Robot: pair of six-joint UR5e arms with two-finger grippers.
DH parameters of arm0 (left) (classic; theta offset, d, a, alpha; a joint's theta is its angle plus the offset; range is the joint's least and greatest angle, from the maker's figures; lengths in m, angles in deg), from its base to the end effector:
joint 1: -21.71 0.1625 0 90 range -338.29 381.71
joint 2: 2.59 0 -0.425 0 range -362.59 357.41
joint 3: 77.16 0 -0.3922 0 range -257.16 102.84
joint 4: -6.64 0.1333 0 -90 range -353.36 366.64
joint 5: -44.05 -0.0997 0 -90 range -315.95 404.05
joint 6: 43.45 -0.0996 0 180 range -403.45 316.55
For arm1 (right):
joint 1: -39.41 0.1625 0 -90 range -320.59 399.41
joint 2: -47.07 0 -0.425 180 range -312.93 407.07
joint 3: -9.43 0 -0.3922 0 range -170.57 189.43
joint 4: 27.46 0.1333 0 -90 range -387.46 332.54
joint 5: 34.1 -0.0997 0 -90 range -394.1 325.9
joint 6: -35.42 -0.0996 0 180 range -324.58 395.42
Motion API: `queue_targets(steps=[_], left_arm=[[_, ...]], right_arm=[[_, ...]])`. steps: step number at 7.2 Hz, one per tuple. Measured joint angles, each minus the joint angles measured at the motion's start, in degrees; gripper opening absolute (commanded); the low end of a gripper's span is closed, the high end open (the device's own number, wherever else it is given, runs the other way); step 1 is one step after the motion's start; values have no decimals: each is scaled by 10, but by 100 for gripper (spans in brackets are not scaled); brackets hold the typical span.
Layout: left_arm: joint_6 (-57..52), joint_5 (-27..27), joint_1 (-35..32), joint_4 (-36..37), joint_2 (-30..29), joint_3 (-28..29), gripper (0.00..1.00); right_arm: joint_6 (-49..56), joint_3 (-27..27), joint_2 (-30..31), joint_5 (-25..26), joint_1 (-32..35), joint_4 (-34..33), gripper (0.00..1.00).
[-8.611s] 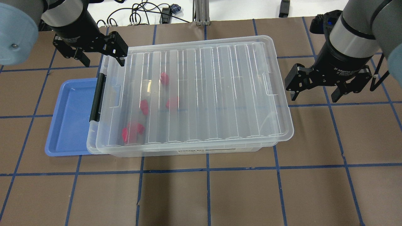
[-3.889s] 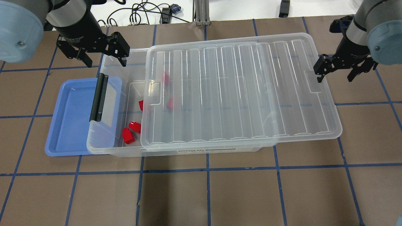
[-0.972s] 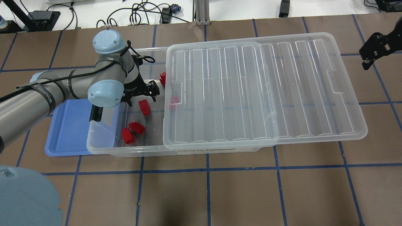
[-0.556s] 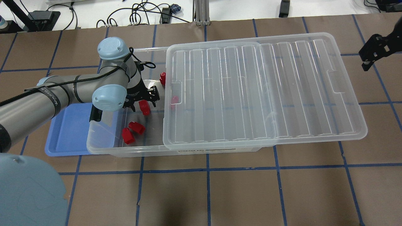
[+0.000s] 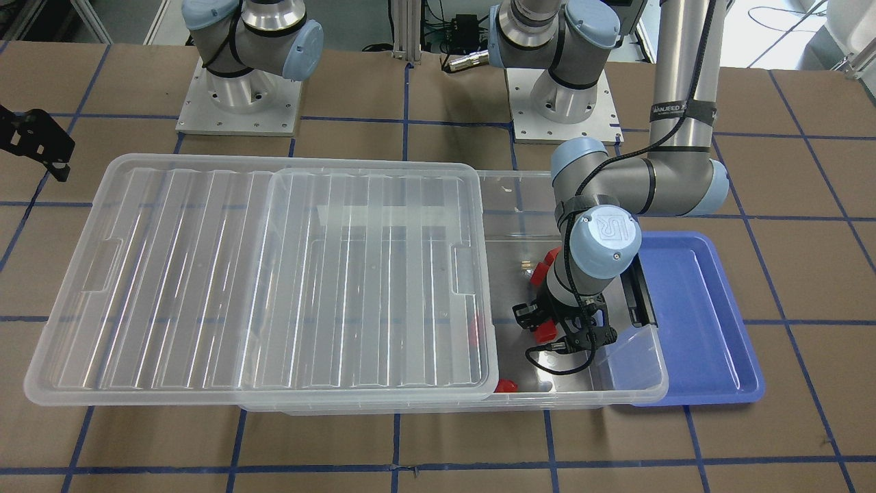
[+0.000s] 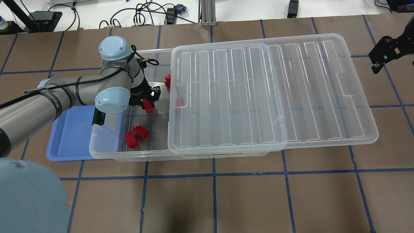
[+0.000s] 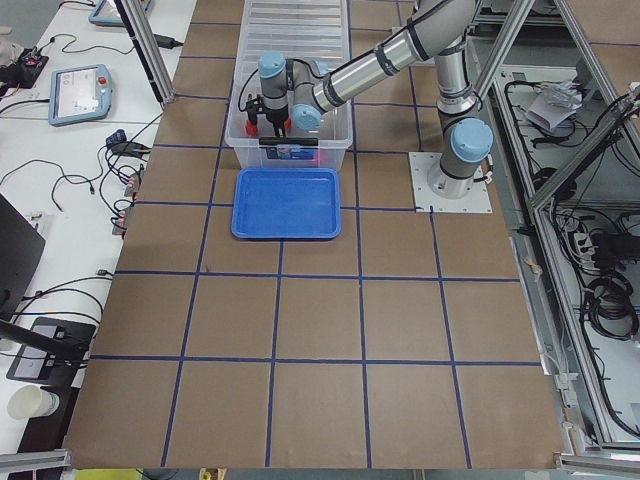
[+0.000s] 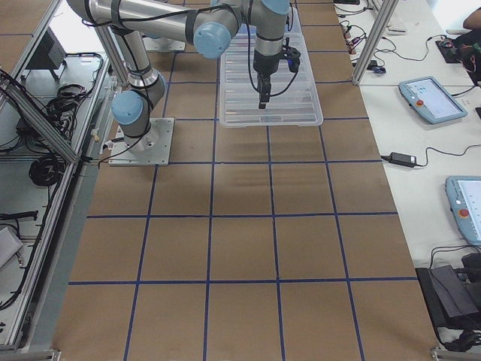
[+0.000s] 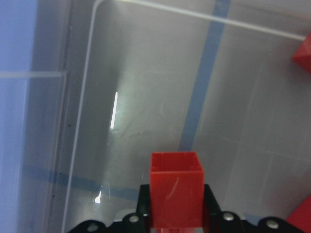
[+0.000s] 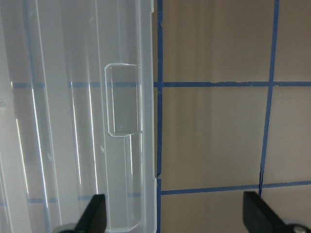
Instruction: Place red block in blue tray from box
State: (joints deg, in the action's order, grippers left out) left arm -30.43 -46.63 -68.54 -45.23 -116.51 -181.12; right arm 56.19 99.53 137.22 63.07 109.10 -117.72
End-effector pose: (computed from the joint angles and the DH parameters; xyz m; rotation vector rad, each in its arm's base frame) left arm -0.1347 -0.5814 0.2110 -0.3482 3.1109 -0.0089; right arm -0.0572 -0.5027 0.4896 0.0116 -3.0219 -0.0588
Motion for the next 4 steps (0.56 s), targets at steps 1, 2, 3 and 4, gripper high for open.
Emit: queue_targets(steps=[1, 2, 3, 4], left_arm=[[-1, 2, -2, -20, 12, 14, 34], [0, 5, -4, -55, 31, 31, 34], [1, 8, -4, -106, 58, 48, 34], [0, 8, -1, -163, 86, 67, 33]], right_arm=[[0, 0, 0, 0, 0, 1, 100], [0, 0, 0, 0, 0, 3, 100], [0, 1, 0, 0, 0, 5, 100], [0, 3, 0, 0, 0, 5, 100]])
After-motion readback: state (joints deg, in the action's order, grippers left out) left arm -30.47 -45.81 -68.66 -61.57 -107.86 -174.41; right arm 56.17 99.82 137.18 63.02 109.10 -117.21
